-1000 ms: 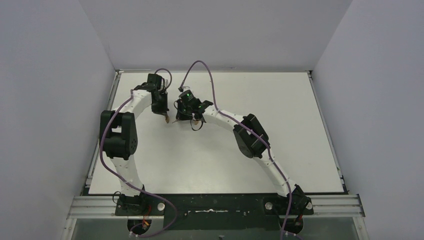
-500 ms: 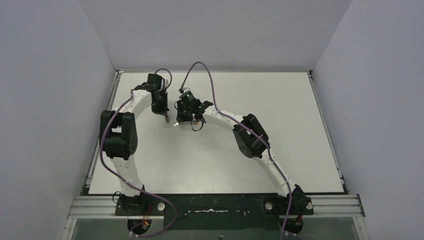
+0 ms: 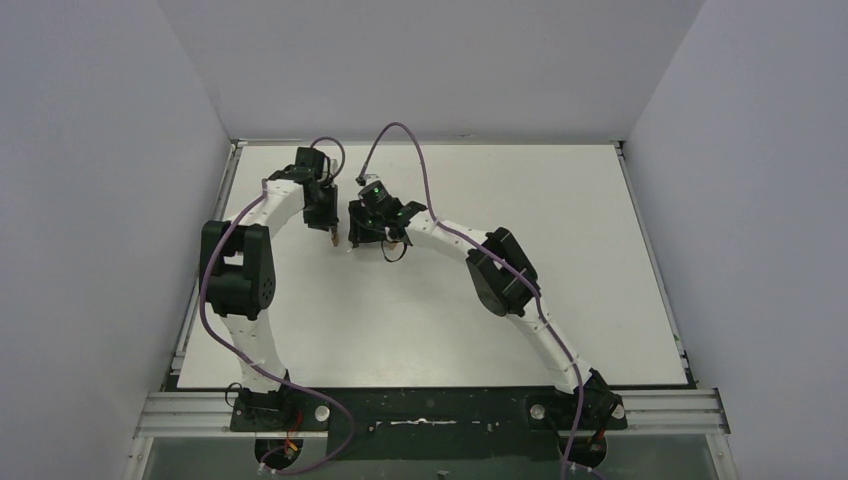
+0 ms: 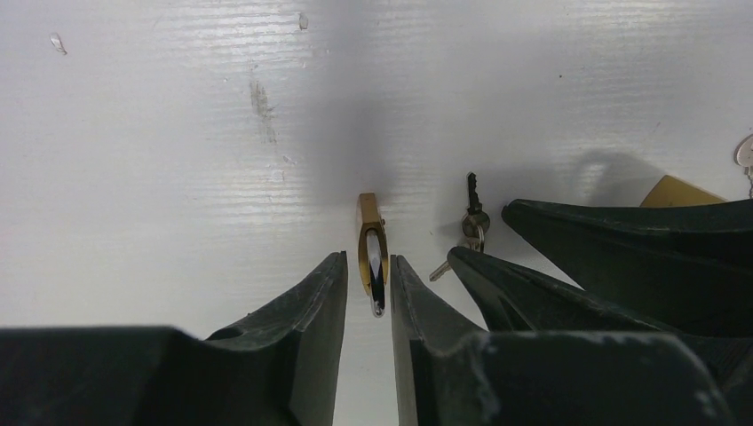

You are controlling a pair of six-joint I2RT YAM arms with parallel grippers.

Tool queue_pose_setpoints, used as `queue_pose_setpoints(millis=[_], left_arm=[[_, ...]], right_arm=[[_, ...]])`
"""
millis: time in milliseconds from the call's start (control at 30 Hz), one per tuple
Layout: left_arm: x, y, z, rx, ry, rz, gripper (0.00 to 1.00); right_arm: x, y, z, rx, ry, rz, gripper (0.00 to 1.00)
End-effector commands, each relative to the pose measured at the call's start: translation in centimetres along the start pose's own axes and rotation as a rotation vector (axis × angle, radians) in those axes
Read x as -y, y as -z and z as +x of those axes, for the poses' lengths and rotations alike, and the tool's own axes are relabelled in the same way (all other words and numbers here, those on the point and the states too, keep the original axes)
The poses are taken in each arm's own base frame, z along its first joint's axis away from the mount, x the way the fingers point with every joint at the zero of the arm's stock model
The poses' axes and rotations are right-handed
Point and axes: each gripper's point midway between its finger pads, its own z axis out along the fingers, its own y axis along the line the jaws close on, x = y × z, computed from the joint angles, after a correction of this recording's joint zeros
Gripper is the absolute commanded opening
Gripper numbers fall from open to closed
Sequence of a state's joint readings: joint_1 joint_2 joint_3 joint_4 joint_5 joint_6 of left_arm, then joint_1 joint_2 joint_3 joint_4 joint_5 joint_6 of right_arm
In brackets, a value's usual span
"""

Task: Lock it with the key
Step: Place the key at the center of the board.

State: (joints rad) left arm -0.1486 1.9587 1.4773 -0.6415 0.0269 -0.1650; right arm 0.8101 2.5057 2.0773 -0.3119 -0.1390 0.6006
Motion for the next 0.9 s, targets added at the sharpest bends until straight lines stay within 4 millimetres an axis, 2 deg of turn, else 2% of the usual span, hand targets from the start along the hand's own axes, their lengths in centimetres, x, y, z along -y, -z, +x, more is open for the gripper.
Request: queue_pose_setpoints(millis=[0, 233, 333, 500, 567, 700, 867], left_arm=[[0.6, 1.7, -2.8, 0.083, -0.021, 0.014, 0.23], [0.8, 2.7, -3.3, 0.107, -0.021, 0.022, 0.32], [0.7, 3.1, -3.6, 0.117, -0.018, 0.024, 0.33], [0.8, 3.5, -3.8, 0.125, -0.017, 0.034, 0.34], [0.9, 3.8, -3.9, 0.131, -0.015, 0.035, 0.34], [0.8, 4.5, -4.3, 0.149, -0.013, 0.035, 0.37], [0.6, 5.6, -4.9, 0.18, 0.001, 0.036, 0.71]], right_arm=[[-2.1, 4.4, -6.3, 0.136, 0.035, -0.036, 0.38], [-3.4, 8.8, -10.8, 0.24, 0.063, -0.049, 0.42], [-3.6, 10.9, -12.5, 0.279, 0.079, -0.042, 0.44], [-3.1, 13.7, -13.8, 0.312, 0.129, 0.01, 0.46], [-2.2, 14.3, -13.6, 0.301, 0.151, 0.057, 0.47], [0.5, 15.1, -11.8, 0.225, 0.185, 0.192, 0.47], [2.1, 15.3, -9.4, 0.159, 0.197, 0.256, 0.46]])
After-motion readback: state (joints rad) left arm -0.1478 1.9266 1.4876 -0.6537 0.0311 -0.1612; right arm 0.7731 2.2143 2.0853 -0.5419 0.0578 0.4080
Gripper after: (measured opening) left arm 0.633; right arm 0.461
